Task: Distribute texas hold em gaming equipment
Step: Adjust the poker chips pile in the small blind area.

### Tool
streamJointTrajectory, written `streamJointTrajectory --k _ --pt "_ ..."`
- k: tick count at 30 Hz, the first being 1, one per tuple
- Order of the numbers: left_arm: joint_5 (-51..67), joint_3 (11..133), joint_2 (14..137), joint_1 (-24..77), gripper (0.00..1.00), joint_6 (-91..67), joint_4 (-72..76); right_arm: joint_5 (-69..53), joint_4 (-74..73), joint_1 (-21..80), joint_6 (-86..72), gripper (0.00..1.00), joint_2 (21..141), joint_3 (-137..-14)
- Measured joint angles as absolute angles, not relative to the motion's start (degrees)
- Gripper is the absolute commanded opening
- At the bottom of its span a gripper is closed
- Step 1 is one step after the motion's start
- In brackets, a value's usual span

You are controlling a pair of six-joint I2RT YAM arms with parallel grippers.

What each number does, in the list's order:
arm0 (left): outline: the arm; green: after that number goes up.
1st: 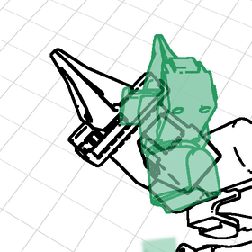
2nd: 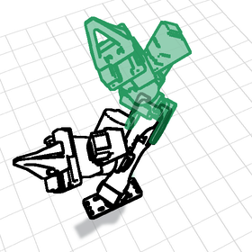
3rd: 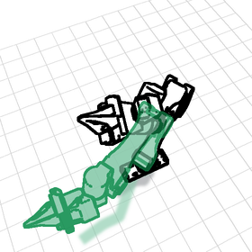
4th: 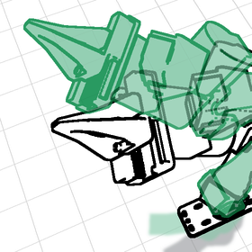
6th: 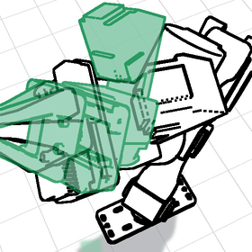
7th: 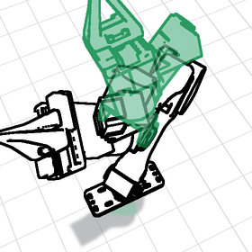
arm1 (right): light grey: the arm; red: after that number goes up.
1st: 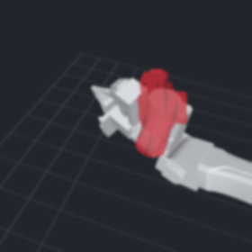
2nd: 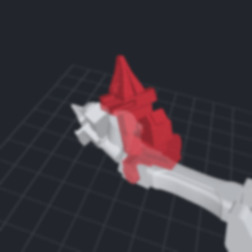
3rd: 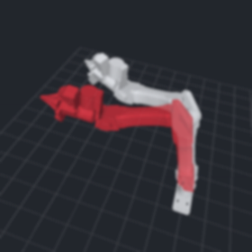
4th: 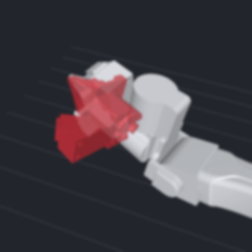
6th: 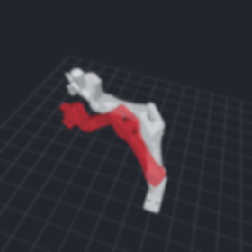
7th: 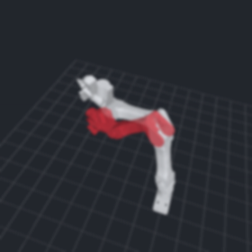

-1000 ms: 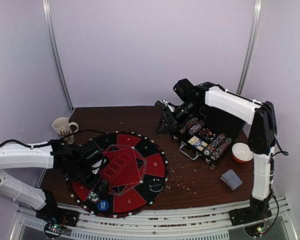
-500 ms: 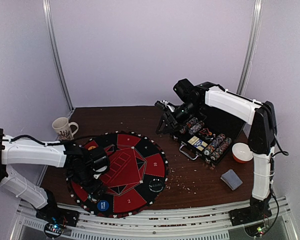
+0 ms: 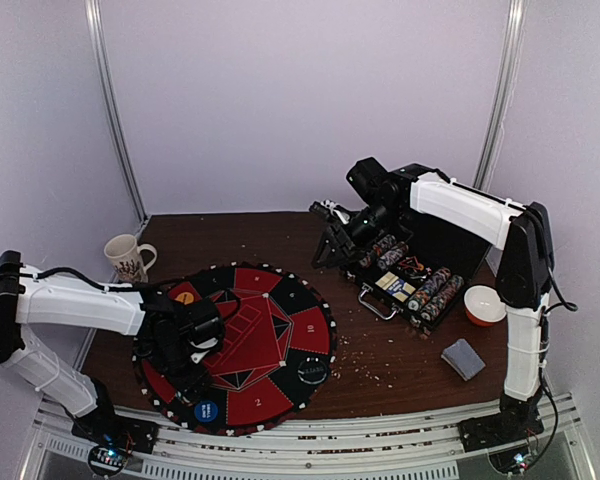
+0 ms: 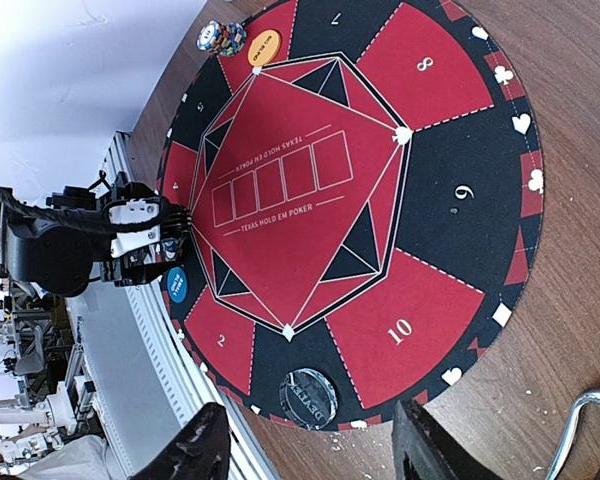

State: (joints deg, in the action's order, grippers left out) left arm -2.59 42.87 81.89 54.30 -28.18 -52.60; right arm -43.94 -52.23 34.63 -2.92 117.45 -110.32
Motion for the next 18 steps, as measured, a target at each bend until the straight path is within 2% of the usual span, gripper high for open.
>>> streamJointTrajectory --k 5,11,16,18 --pt "-3.3 42.9 81.9 54.3 0.6 -28.6 -52.7 -43.9 -52.2 34.6 -2.9 0.58 117.5 -110.3" --pt "-4.5 42.9 81.9 54.3 0.55 -29.2 -53.1 -43.9 -52.3 34.6 -2.9 0.58 117.5 -110.3" --pt "-4.9 42.9 81.9 54.3 0.56 -29.4 -53.3 -43.9 -52.3 34.6 -2.8 0.58 117.4 -110.3" --pt "-4.9 42.9 81.8 54.2 0.67 -29.4 -53.5 -43.9 -52.3 34.6 -2.8 0.58 117.4 -110.3"
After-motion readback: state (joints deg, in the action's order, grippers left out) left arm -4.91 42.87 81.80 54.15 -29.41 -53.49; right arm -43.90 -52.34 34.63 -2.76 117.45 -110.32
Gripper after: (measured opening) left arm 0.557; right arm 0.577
